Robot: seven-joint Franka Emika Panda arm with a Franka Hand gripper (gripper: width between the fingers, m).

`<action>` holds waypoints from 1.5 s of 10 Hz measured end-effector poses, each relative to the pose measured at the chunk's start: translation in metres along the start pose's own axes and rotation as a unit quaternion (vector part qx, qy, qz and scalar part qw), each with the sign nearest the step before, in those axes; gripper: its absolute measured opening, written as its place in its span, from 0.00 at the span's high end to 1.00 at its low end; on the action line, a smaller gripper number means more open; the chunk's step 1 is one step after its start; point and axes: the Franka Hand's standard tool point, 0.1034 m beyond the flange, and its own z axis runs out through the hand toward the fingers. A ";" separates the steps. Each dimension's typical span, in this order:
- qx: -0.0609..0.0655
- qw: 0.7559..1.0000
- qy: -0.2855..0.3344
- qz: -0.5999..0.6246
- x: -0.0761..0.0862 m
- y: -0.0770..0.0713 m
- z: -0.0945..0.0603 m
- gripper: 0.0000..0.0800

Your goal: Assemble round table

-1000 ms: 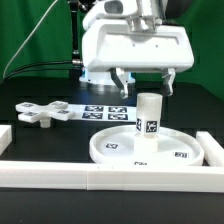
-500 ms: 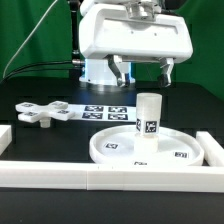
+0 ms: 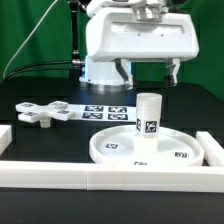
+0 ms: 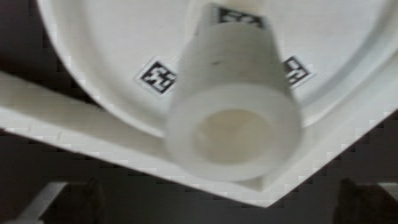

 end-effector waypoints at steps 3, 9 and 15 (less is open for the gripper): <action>0.040 0.995 -0.088 0.005 0.000 -0.007 0.000 0.19; 0.041 0.991 -0.129 0.000 -0.008 -0.007 0.001 0.19; 0.043 0.991 -0.126 0.005 -0.016 0.006 0.019 0.19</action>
Offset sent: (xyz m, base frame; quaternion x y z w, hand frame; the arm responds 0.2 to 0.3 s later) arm 0.0000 0.0000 0.0000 0.0000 -0.1296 0.0000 0.9916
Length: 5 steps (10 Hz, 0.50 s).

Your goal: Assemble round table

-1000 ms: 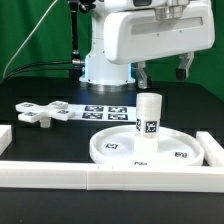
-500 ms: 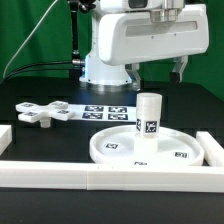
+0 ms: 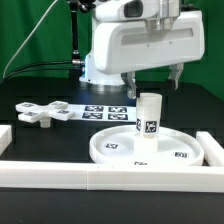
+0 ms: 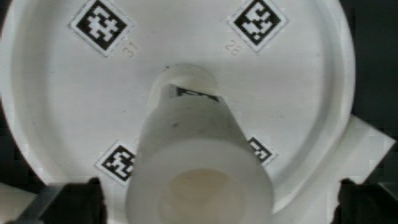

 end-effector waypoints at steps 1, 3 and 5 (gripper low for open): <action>-0.003 1.000 0.007 0.003 0.000 0.004 0.003 0.19; 0.000 1.000 0.004 0.002 -0.001 0.004 0.008 0.19; 0.001 1.000 0.005 -0.007 -0.003 0.004 0.012 0.19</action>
Offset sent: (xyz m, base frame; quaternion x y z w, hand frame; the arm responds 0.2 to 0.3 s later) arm -0.0029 0.0030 -0.0044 -0.0010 0.0043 -0.0025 1.0000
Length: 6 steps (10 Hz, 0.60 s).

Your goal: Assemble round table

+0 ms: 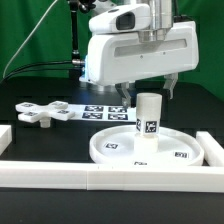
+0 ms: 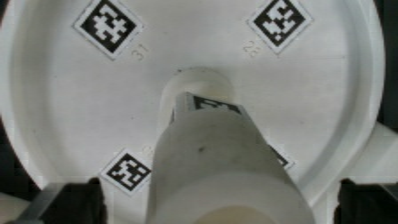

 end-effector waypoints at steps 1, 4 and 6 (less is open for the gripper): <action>0.001 1.000 -0.001 -0.003 -0.001 -0.001 0.003 0.34; 0.002 1.000 -0.002 -0.007 -0.002 -0.001 0.004 0.49; 0.002 1.000 -0.002 -0.005 -0.002 -0.001 0.004 0.49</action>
Offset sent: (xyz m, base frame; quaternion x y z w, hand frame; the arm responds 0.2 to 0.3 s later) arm 0.0000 0.0000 0.0000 0.0000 0.0000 0.0000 1.0000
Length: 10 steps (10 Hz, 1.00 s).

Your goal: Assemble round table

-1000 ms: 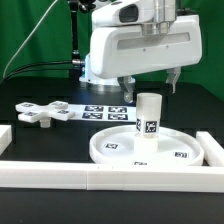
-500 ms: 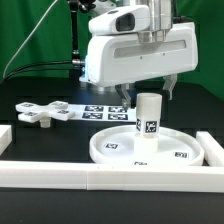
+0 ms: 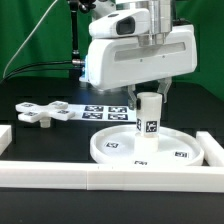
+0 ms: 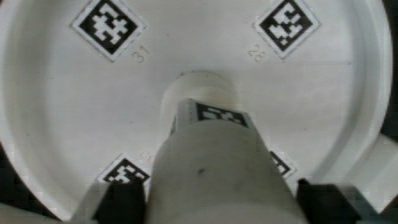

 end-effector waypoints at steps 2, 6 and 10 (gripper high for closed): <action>0.002 0.999 0.001 0.038 0.000 0.000 0.000 0.49; 0.007 0.990 0.002 0.141 0.000 0.000 0.000 0.49; 0.014 0.959 0.003 0.283 -0.002 0.001 0.000 0.49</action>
Offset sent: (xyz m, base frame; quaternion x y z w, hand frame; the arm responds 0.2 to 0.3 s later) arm 0.0000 0.0000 0.0000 0.0000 0.0000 0.1296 0.9916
